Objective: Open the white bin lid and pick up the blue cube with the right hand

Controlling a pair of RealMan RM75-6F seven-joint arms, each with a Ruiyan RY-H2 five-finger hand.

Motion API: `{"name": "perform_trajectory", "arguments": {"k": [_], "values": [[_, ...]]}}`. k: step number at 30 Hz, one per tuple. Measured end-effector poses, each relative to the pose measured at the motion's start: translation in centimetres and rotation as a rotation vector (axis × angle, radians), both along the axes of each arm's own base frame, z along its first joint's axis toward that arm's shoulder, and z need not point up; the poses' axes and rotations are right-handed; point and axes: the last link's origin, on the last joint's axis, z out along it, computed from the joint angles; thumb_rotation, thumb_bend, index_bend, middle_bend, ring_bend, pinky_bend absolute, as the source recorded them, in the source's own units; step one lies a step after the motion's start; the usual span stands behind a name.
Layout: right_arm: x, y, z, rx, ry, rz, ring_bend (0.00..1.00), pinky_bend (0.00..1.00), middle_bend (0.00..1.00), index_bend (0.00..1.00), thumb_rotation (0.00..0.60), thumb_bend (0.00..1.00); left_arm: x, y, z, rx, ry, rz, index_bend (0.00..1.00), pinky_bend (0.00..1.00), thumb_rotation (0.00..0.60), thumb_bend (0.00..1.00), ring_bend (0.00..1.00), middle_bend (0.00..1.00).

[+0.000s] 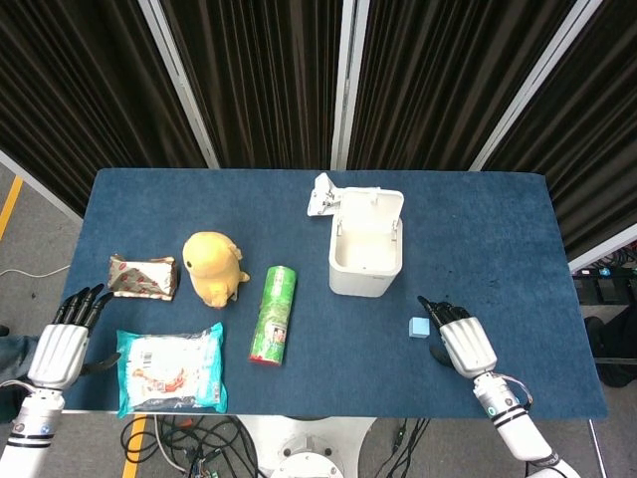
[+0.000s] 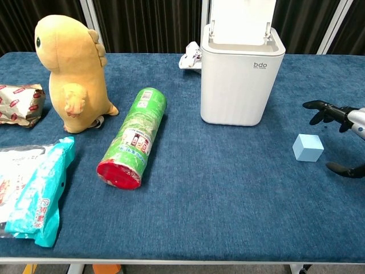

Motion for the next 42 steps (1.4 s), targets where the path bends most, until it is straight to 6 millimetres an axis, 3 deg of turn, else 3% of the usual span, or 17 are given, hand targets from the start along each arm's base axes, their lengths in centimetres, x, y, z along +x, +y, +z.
{"name": "perform_trajectory", "arguments": {"k": [5, 9, 14, 18, 24, 30, 34, 38, 40, 42], "values": [[0.3, -0.6, -0.8, 0.028, 0.003, -0.011, 0.34, 0.55, 0.36, 0.24, 0.600, 0.23, 0.0, 0.0, 0.2, 0.005, 0.000, 0.000, 0.10, 0.11, 0.600, 0.04, 0.00, 0.03], [0.5, -0.9, -1.3, 0.032, 0.001, -0.007, 0.41, 0.60, 0.42, 0.37, 0.600, 0.25, 0.0, 0.1, 0.2, 0.005, 0.002, -0.004, 0.10, 0.11, 0.600, 0.04, 0.00, 0.03], [0.9, -1.1, -1.5, 0.004, -0.008, 0.018, 0.59, 0.74, 0.60, 0.60, 0.600, 0.32, 0.0, 0.1, 0.1, 0.001, 0.001, -0.006, 0.10, 0.11, 0.600, 0.04, 0.00, 0.03], [1.1, -1.1, -1.5, -0.010, -0.011, 0.028, 0.66, 0.80, 0.67, 0.69, 0.600, 0.36, 0.1, 0.1, 0.2, 0.004, -0.001, -0.009, 0.10, 0.11, 0.600, 0.04, 0.00, 0.03], [2.4, -1.3, 0.8, -0.099, -0.080, 0.087, 0.66, 0.80, 0.67, 0.70, 0.600, 0.35, -0.1, 0.0, 0.2, 0.002, 0.000, -0.004, 0.10, 0.11, 0.600, 0.04, 0.00, 0.03], [5.8, -2.1, 5.5, -0.291, -0.194, 0.218, 0.66, 0.79, 0.68, 0.70, 0.600, 0.32, 0.2, 0.0, 0.2, 0.003, -0.001, -0.015, 0.10, 0.11, 0.600, 0.04, 0.00, 0.03], [8.4, -4.2, 7.5, -0.383, -0.247, 0.276, 0.65, 0.78, 0.67, 0.70, 0.600, 0.32, 0.3, 0.0, 0.2, 0.003, 0.001, -0.020, 0.10, 0.11, 0.600, 0.04, 0.00, 0.03], [10.2, -7.0, 6.9, -0.368, -0.257, 0.259, 0.63, 0.76, 0.66, 0.67, 0.600, 0.31, 0.1, 0.0, 0.5, 0.013, -0.002, -0.011, 0.10, 0.11, 0.600, 0.04, 0.00, 0.03], [11.0, -8.5, 6.3, -0.345, -0.263, 0.237, 0.51, 0.64, 0.57, 0.56, 0.600, 0.29, -0.1, 0.0, 0.6, 0.015, -0.002, -0.006, 0.10, 0.11, 0.600, 0.04, 0.00, 0.03], [11.6, -9.9, 5.4, -0.303, -0.260, 0.211, 0.20, 0.28, 0.31, 0.28, 0.600, 0.22, -0.2, -0.1, 0.6, 0.016, -0.004, -0.002, 0.10, 0.11, 0.600, 0.04, 0.00, 0.03]]}}
